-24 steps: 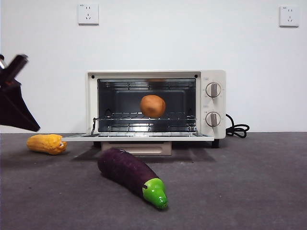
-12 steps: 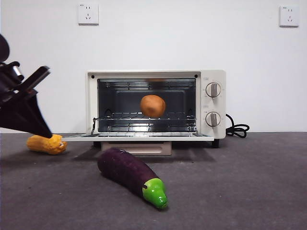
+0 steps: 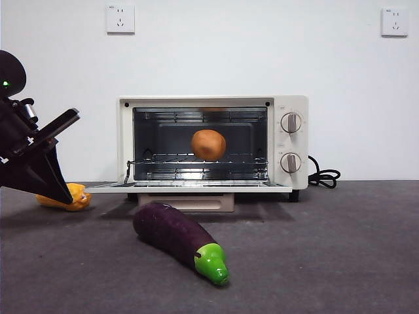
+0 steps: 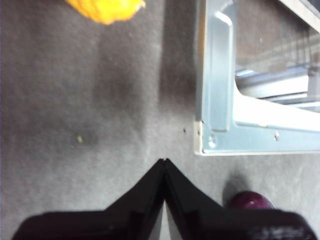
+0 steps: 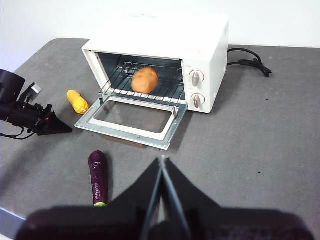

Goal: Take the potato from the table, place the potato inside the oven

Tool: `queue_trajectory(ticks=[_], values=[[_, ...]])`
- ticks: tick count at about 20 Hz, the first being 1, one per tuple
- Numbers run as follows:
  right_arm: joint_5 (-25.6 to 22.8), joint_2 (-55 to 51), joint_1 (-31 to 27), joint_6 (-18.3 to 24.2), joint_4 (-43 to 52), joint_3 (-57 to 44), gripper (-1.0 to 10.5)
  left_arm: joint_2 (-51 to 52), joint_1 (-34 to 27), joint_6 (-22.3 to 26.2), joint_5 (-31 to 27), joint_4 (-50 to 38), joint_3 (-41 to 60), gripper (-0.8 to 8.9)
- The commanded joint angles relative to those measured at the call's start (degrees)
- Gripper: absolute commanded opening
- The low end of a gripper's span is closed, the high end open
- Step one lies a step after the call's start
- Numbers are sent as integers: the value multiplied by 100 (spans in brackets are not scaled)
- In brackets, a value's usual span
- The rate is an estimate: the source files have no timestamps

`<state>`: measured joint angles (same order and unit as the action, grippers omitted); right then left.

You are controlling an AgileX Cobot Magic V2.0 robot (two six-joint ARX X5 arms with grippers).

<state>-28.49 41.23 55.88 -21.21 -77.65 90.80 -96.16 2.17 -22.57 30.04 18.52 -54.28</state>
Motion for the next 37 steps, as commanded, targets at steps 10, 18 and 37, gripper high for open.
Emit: queue_trajectory(ticks=[10, 18, 37], values=[[-4, -26, 9, 24, -129, -11, -7, -612, 52, -319, 111, -264, 52, -8], [-4, -26, 9, 22, -129, -11, -7, -704, 50, -929, 564, -914, 52, -8], [105, -26, 9, -103, -129, -11, -2, -667, 37, -1434, 1552, -1556, 48, -8]])
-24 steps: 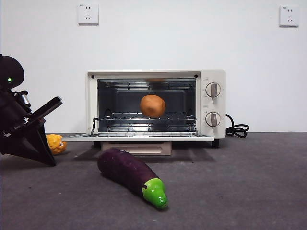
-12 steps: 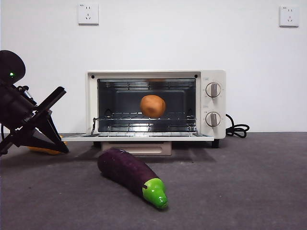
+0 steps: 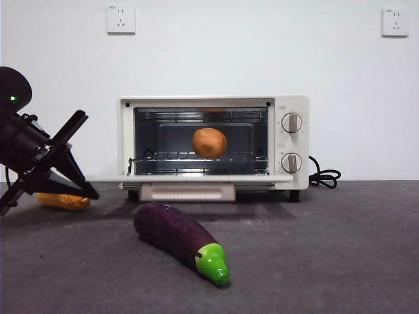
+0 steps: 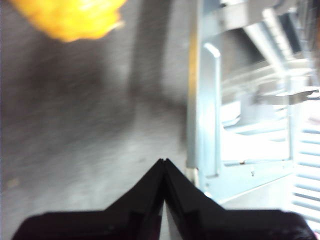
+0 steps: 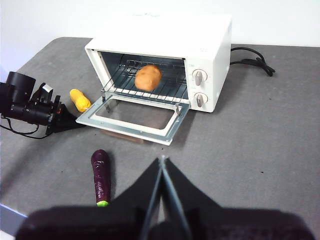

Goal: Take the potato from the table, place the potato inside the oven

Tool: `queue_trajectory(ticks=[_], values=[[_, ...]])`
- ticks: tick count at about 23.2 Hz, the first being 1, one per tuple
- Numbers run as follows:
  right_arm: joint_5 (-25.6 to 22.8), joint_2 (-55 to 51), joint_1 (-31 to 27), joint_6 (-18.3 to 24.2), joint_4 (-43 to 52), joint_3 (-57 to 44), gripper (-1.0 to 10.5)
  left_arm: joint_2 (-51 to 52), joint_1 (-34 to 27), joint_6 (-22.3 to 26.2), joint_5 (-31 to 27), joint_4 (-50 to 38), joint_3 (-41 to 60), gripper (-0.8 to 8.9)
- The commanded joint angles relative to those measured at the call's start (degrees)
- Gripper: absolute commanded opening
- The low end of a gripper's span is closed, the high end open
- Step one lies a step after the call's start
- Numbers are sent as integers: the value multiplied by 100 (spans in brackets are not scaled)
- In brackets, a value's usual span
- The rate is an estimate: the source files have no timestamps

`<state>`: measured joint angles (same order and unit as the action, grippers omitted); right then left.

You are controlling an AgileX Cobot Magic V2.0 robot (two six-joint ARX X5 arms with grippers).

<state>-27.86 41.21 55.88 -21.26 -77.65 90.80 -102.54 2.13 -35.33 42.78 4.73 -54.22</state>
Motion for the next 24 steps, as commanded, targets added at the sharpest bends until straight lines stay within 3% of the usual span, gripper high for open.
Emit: queue_trajectory(ticks=[1, 24], values=[[72, -24, 9, -120, -129, -11, -2, -17, 42, -186, 280, -195, 39, -8], [190, -24, 9, -181, -129, -11, -2, 170, 44, -658, 520, -490, -804, -8]])
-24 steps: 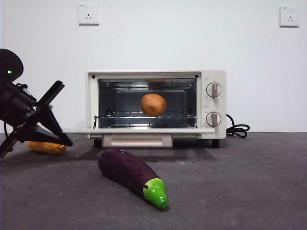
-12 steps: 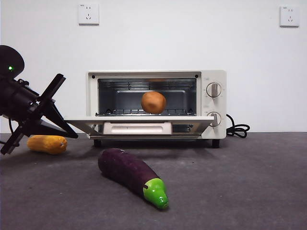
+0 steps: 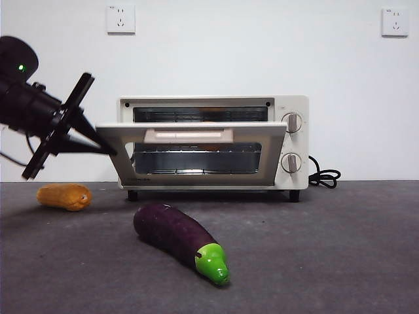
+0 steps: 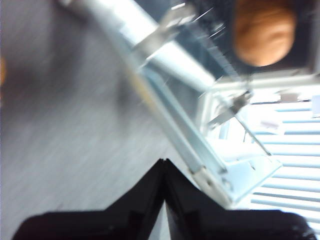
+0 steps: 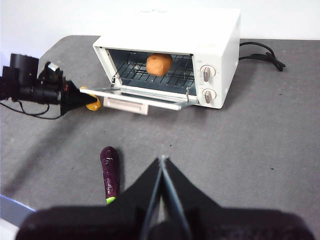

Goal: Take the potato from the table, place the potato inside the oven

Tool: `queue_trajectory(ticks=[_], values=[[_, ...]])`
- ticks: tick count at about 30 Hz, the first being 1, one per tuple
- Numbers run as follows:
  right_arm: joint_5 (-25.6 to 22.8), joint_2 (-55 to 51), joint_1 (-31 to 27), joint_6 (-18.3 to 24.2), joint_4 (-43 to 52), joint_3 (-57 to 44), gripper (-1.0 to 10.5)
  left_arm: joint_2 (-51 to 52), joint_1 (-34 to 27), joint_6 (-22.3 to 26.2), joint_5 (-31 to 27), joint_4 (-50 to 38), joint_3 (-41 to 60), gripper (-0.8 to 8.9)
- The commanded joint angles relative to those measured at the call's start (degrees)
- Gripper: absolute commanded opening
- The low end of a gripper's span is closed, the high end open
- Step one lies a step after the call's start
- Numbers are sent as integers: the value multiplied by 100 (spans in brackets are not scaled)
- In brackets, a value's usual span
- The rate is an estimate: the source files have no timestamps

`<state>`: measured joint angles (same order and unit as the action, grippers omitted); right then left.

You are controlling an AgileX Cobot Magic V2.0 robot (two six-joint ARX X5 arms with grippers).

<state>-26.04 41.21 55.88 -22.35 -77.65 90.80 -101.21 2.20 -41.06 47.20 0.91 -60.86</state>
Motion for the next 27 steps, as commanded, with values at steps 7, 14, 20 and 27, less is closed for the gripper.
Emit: queue_trajectory(ticks=[7, 14, 20, 27], values=[[7, -24, 9, -131, -129, -11, -2, 37, 37, -142, 39, -98, -750, -8], [-103, -24, 9, -136, -129, -11, -2, 37, 37, -138, -426, -101, -1126, -8], [-105, -24, 9, -133, -129, -11, -1, 37, 37, -125, -527, -111, -1147, -8], [-267, -24, 9, -118, -129, -11, 1, 37, 37, 26, -210, -94, -1147, -8]])
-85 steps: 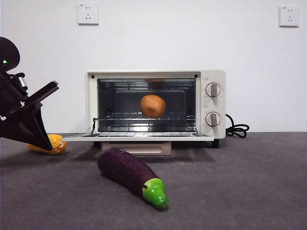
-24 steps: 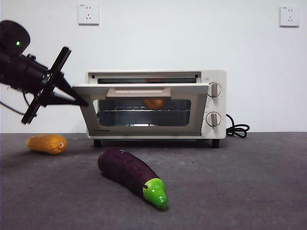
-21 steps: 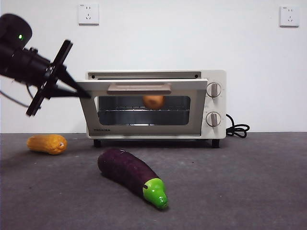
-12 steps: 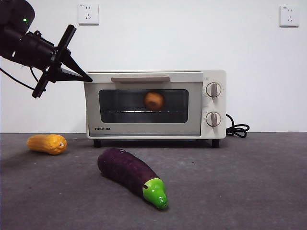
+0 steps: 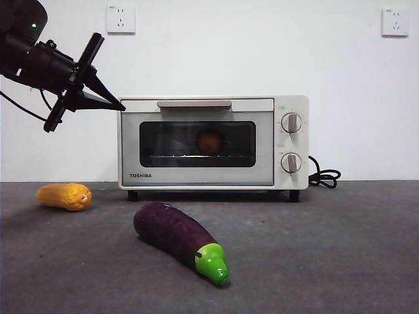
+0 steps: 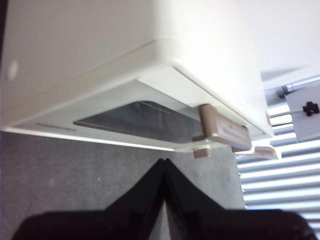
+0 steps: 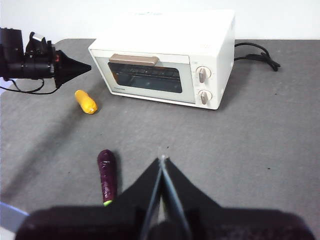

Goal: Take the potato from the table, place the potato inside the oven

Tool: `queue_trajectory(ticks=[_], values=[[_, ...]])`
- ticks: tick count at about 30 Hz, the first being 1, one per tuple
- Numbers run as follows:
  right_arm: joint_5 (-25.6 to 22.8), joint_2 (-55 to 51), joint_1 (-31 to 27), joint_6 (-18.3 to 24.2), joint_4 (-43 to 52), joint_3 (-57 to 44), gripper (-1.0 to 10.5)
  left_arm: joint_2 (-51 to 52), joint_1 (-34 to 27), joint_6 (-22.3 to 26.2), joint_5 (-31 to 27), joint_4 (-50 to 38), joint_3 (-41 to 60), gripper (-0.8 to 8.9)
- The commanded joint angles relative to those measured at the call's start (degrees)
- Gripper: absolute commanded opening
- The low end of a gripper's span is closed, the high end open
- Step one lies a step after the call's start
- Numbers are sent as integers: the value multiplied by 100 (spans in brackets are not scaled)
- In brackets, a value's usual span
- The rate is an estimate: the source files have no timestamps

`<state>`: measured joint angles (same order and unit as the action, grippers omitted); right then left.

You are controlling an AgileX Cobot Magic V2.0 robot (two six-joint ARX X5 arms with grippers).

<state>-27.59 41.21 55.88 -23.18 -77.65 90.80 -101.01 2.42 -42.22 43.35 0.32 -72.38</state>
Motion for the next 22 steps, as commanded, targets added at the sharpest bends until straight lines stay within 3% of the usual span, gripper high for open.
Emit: queue_trajectory(ticks=[1, 5, 10, 13, 15, 22], values=[[-155, -24, 9, -17, -129, -11, 1, 22, 15, 214, 205, -31, 4, -8], [-284, -22, 9, 74, -129, -13, 0, 170, 28, 573, 162, 81, 4, -8], [-450, -22, 9, 83, -129, -13, 0, 562, 87, 1491, 83, 557, 7, -8], [-450, -22, 9, 85, -129, -13, 1, 872, 155, 1978, -542, 1084, 7, -8], [-431, -22, 9, 83, -129, -13, 1, 1106, 181, 2107, -907, 1276, 9, -9], [-435, -22, 9, 85, -131, -13, 1, 2061, 219, 2135, -885, 1340, 9, -9]])
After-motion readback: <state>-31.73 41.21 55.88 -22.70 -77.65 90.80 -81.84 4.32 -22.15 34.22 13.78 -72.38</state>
